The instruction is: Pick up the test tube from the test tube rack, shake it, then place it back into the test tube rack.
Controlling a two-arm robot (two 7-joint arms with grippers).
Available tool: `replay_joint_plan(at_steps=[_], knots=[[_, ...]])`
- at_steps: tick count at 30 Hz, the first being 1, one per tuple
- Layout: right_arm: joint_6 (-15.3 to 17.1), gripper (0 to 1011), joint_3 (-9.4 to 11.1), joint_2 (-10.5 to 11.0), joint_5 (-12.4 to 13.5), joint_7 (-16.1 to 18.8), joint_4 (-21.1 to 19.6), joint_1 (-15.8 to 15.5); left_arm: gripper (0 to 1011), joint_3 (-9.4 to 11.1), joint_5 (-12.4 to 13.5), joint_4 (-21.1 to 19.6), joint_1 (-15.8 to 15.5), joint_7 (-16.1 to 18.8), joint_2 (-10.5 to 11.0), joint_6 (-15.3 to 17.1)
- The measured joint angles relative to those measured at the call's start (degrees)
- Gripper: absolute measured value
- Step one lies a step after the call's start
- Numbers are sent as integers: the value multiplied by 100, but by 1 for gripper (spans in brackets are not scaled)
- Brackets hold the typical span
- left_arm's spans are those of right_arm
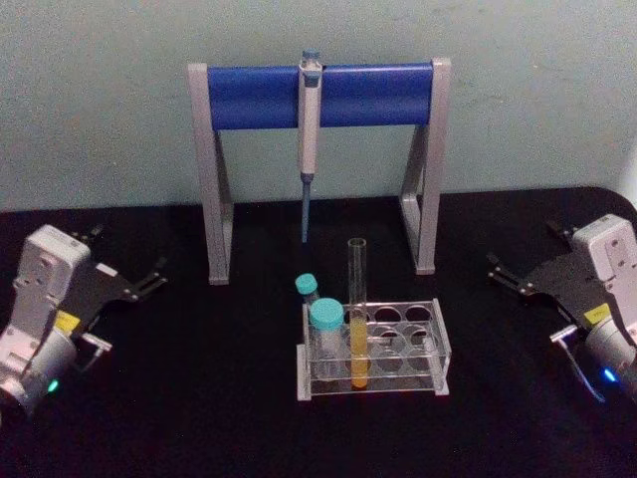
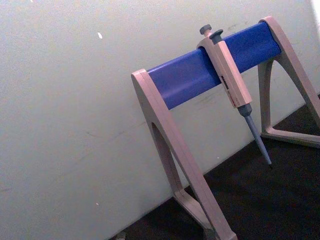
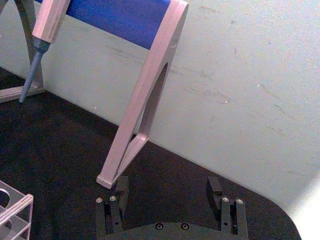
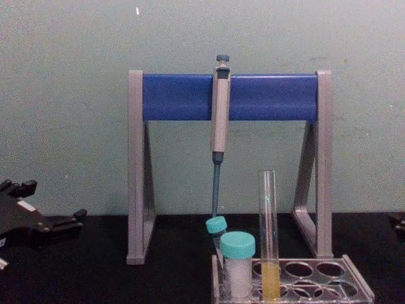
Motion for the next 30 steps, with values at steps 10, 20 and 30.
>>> replay_joint_plan(at_steps=[10, 20, 30], knots=[[0, 1000, 0, 0, 0, 0, 0, 0, 1001, 0, 0, 0, 0, 0, 0, 0], [0, 1000, 0, 0, 0, 0, 0, 0, 1001, 0, 0, 0, 0, 0, 0, 0], [0, 1000, 0, 0, 0, 0, 0, 0, 1001, 0, 0, 0, 0, 0, 0, 0]])
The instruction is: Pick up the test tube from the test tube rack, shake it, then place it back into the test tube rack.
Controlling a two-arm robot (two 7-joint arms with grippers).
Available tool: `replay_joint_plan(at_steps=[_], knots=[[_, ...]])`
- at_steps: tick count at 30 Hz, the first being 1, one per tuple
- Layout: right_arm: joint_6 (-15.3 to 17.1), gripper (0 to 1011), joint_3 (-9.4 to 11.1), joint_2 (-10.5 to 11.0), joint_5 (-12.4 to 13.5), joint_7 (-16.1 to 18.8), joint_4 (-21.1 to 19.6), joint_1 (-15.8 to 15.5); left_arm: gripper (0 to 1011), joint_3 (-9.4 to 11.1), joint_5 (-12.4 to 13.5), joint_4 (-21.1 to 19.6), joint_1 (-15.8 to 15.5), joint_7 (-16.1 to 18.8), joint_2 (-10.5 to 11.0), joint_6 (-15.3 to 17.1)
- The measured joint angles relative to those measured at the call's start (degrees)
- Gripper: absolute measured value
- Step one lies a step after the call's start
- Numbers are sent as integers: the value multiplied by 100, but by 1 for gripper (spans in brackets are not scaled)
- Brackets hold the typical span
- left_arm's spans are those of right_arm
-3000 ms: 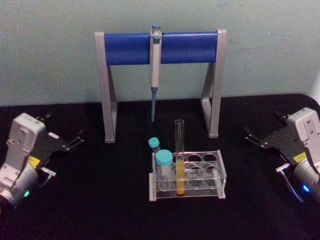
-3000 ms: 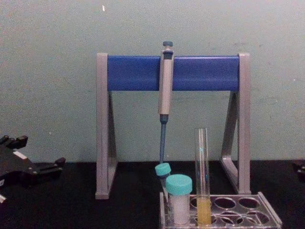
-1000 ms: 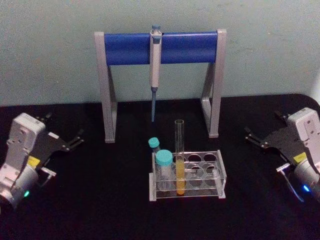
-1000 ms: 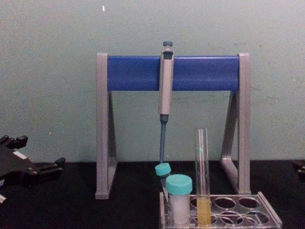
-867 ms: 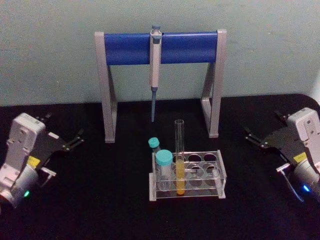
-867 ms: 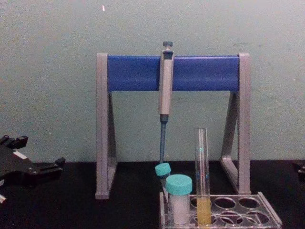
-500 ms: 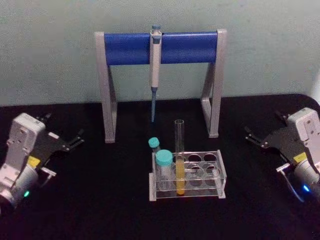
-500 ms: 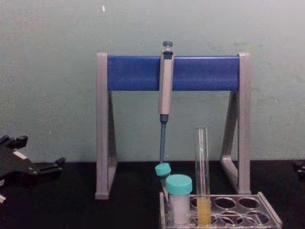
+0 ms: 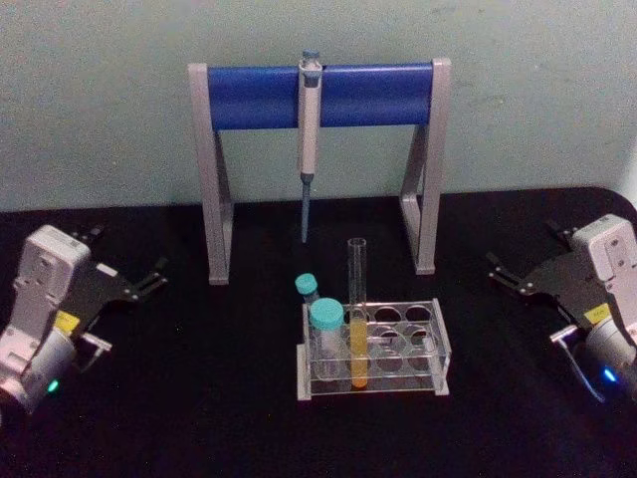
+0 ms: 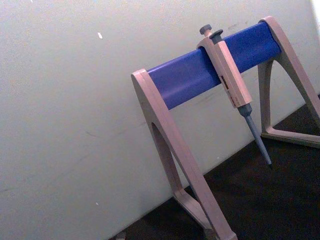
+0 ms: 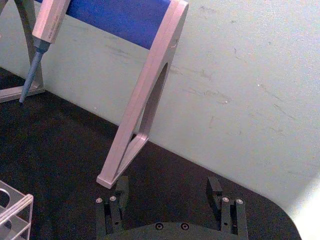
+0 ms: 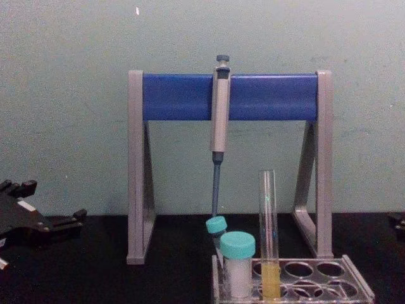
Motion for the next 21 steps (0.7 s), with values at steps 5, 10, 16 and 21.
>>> replay_joint_plan(at_steps=[5, 10, 16, 21], knots=[[1, 1000, 12, -6, -3, 8, 0, -5, 1001, 0, 0, 0, 0, 0, 0, 0], [8, 1000, 83, -25, -21, 87, -22, -64, 1001, 0, 0, 0, 0, 0, 0, 0], [58, 1000, 174, -13, -33, 180, -181, -228, 1001, 0, 0, 0, 0, 0, 0, 0], [104, 1000, 257, 18, 41, 289, -427, -429, 1002, 0, 0, 0, 0, 0, 0, 0]])
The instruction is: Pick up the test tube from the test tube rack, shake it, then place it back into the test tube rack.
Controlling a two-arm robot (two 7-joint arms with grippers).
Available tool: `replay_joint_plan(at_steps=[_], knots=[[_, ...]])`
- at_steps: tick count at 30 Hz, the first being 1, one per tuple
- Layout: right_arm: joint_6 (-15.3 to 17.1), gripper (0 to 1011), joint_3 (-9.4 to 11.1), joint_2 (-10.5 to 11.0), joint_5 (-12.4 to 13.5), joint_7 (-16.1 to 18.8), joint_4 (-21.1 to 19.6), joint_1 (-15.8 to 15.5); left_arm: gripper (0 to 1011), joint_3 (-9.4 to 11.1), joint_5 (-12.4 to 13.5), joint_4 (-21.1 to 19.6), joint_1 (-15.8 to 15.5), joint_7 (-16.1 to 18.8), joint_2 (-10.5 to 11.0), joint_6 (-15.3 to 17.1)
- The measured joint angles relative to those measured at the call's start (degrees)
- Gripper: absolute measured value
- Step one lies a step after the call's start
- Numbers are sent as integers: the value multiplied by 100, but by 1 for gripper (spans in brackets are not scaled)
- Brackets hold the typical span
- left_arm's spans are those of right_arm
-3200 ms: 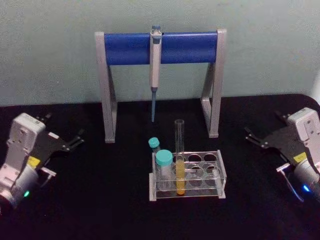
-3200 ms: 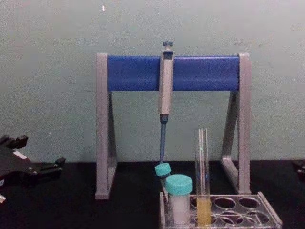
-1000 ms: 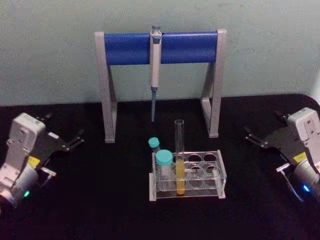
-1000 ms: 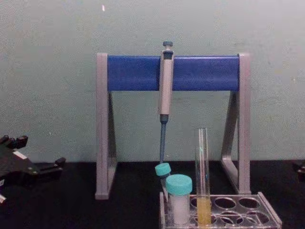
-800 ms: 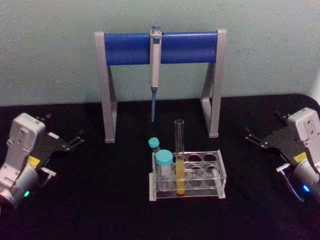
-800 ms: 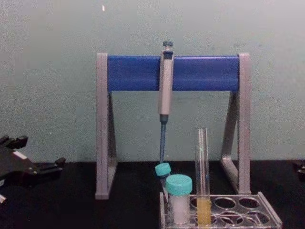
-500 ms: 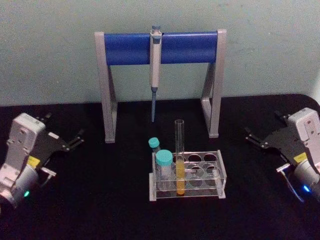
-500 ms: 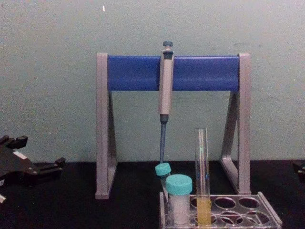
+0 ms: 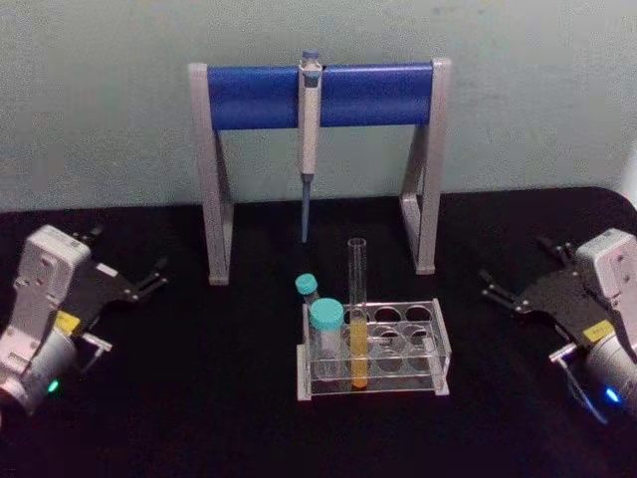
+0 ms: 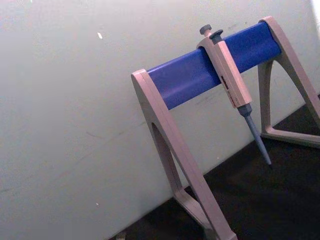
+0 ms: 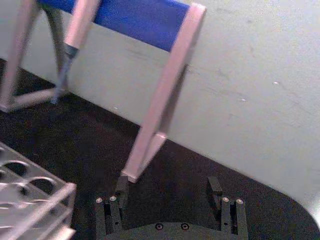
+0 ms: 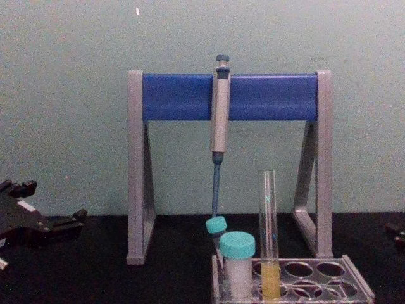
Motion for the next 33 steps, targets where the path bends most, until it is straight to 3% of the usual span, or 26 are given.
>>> replay_joint_plan(at_steps=[11, 33], knots=[[78, 1000, 131, -106, 651, 669, -636, -467, 1001, 0, 0, 0, 0, 0, 0, 0], [577, 1000, 65, -668, 1370, 1831, -736, -352, 1001, 0, 0, 0, 0, 0, 0, 0]])
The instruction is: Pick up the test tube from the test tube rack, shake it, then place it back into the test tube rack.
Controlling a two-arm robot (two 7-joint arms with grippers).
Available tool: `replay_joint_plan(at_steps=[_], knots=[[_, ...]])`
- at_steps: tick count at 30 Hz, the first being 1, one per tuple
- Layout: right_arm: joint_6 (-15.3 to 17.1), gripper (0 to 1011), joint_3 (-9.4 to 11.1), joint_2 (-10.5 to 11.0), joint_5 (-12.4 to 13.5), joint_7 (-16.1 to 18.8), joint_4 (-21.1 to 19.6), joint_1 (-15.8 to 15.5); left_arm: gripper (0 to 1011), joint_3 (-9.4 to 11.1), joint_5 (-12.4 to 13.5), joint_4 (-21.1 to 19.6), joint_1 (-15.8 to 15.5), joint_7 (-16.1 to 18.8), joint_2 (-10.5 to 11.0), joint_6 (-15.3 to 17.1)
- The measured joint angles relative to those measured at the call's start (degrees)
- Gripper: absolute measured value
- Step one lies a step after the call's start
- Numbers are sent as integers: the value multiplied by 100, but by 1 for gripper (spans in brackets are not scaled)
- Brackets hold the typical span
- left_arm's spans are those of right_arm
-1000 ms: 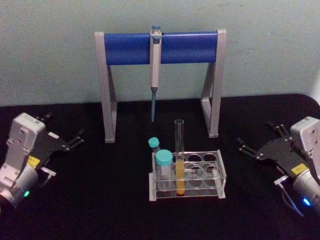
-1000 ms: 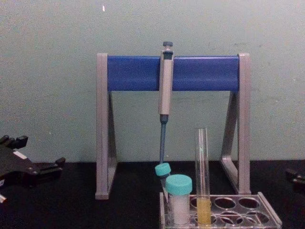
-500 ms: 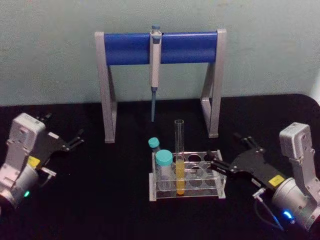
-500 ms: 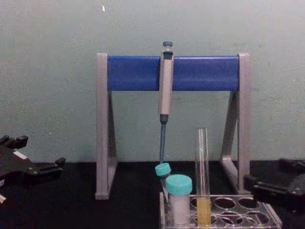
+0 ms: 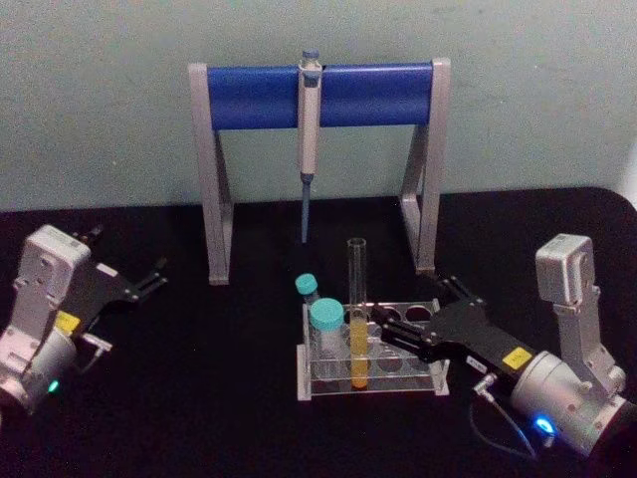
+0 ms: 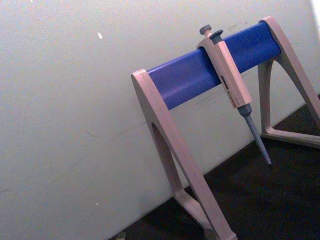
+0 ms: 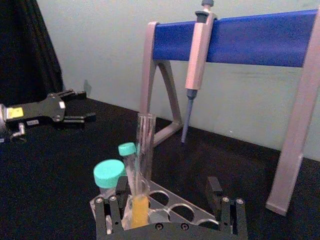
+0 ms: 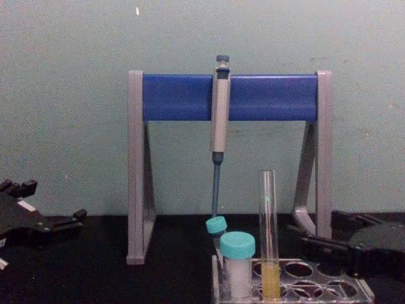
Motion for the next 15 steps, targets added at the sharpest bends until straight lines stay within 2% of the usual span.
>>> replay_joint_plan(at_steps=[15], knots=[[189, 1000, -72, -391, -69, 371, 403, 436, 1001, 0, 0, 0, 0, 0, 0, 0]])
